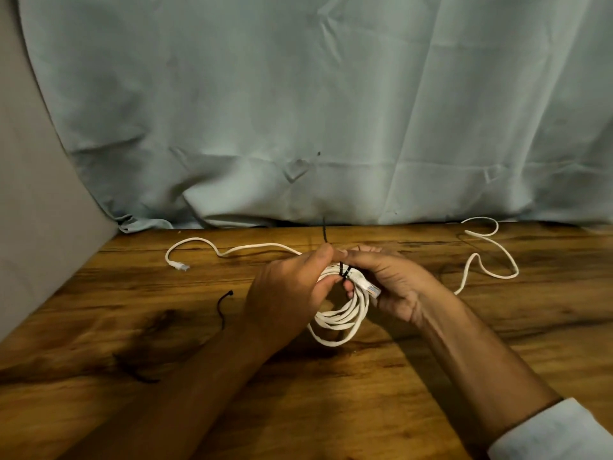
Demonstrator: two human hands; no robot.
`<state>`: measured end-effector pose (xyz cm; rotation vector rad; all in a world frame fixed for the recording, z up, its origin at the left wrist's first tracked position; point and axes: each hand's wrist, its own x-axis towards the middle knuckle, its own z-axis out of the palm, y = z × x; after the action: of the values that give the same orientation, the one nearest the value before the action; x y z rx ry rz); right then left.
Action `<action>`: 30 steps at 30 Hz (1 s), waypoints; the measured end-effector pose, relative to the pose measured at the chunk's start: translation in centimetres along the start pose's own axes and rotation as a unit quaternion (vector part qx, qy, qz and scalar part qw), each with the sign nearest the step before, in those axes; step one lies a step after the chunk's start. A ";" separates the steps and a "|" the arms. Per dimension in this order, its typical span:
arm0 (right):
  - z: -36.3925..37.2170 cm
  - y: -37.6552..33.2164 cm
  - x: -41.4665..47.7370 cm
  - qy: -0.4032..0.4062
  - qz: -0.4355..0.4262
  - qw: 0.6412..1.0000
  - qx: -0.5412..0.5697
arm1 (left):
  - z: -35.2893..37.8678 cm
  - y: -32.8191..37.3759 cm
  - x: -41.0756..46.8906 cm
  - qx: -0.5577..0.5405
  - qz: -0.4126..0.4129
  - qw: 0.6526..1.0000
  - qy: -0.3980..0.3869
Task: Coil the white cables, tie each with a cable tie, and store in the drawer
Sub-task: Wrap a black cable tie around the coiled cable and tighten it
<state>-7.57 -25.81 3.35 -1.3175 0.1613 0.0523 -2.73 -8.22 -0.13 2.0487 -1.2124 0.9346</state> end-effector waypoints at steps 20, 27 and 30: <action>-0.7 -0.9 -1.4 -0.047 -0.160 0.939 -0.301 | -0.8 -2.4 0.9 -0.202 -0.228 0.946 -0.113; -0.8 0.0 -0.5 -0.028 -0.290 0.864 -0.410 | -1.5 -2.4 1.8 -0.243 -0.285 0.912 -0.166; -0.4 0.9 -0.2 -0.025 -0.324 0.828 -0.457 | -1.6 -2.2 1.8 -0.283 -0.345 0.871 -0.205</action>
<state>-7.91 -25.99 2.44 -2.2695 -0.4256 -0.4741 -0.57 -7.01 1.97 1.9759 -0.7000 -0.1947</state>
